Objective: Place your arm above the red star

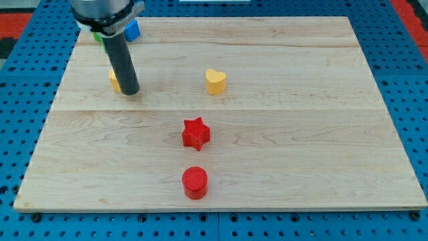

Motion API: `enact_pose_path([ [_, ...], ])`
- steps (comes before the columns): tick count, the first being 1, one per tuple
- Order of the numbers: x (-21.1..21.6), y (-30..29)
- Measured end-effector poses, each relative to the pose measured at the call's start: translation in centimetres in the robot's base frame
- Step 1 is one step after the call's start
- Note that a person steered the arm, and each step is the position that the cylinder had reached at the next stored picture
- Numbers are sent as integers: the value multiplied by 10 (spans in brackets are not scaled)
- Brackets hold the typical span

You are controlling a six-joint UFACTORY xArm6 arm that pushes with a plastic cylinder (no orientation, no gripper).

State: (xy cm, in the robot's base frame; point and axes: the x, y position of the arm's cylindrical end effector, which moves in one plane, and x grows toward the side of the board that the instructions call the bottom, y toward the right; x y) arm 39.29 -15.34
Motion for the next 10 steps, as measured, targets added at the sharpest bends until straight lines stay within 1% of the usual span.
enact_pose_path([
  [8,4,113],
  [9,34,129],
  [10,73,132],
])
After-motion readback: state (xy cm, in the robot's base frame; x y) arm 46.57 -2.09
